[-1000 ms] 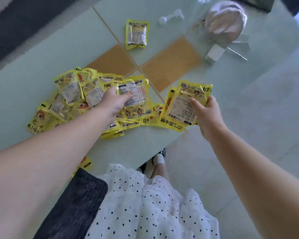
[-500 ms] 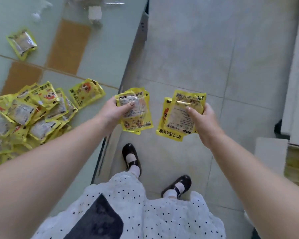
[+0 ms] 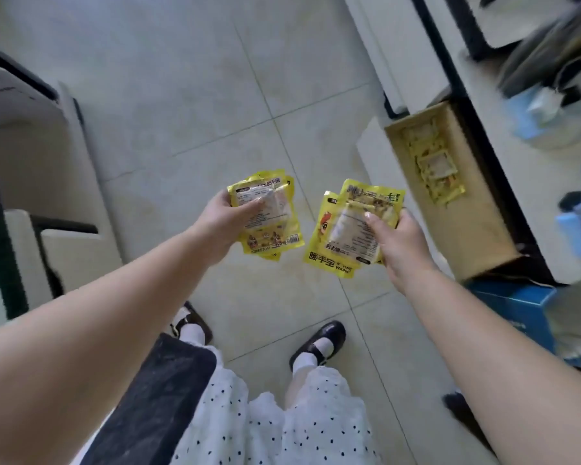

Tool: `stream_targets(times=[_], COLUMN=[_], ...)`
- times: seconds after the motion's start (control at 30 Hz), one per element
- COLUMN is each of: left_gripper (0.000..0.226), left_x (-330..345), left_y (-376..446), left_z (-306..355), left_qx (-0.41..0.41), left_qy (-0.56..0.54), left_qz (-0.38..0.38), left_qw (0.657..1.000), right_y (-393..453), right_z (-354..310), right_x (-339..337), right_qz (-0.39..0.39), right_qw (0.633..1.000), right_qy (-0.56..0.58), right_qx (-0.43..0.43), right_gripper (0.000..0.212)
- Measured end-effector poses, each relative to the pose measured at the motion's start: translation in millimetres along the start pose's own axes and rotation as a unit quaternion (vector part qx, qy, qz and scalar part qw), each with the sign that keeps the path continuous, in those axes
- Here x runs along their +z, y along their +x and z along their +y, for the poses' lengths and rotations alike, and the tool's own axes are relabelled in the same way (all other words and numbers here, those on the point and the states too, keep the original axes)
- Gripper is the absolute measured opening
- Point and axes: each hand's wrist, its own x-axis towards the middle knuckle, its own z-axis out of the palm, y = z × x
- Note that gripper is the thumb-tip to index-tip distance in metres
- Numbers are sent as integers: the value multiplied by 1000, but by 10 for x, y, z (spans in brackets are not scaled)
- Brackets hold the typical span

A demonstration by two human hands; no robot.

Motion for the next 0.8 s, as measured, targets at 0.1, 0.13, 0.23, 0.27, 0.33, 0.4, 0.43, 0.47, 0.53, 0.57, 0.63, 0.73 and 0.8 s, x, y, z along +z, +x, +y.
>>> stream_targets(times=[0.1,0.13,0.23,0.27,0.33,0.4,0.43,0.47,0.53,0.57,0.63,0.73,0.8], left_gripper=[25,22,16,19,20,21,25,28,27,27,34,35,30], left_x=[1047,1372,2189,2412,2790,3085,3203,3314,3502,3595,3779,4036,4217], left_y=[29,35,57,79,127,202,256,326,506,616,858,1270,1577], left_z=[-111,-147,-222,-239,-259,-263,-261,-253,-210,-181,-129,-103,-84], left_qx=[-6,-9,-21,-26,-31,-28,-25,-22,-15,-13,-14,-20,-15], left_qy=[30,38,77,93,126,162,183,203,235,249,278,321,351], left_qz=[-38,-53,-81,-85,-97,-118,-126,-130,-133,-136,-150,-174,-181], left_qw=[999,998,994,992,987,979,975,970,963,959,949,931,919], right_y=[64,76,99,111,141,180,208,254,375,445,632,920,1146], right_z=[332,436,735,837,1022,1158,1206,1247,1310,1329,1384,1438,1469], right_x=[-876,-1133,-1775,-1954,-2256,-2491,-2586,-2667,-2783,-2819,-2870,-2897,-2906], right_qz=[45,61,113,129,162,191,206,218,238,248,269,278,286], right_qw=[997,995,983,978,966,954,948,942,929,922,906,892,882], right_qy=[44,62,121,140,171,197,207,219,249,265,293,317,332], right_qx=[33,44,76,83,107,122,127,130,133,136,149,165,172], right_gripper=[16,23,52,59,64,51,43,37,26,21,16,18,21])
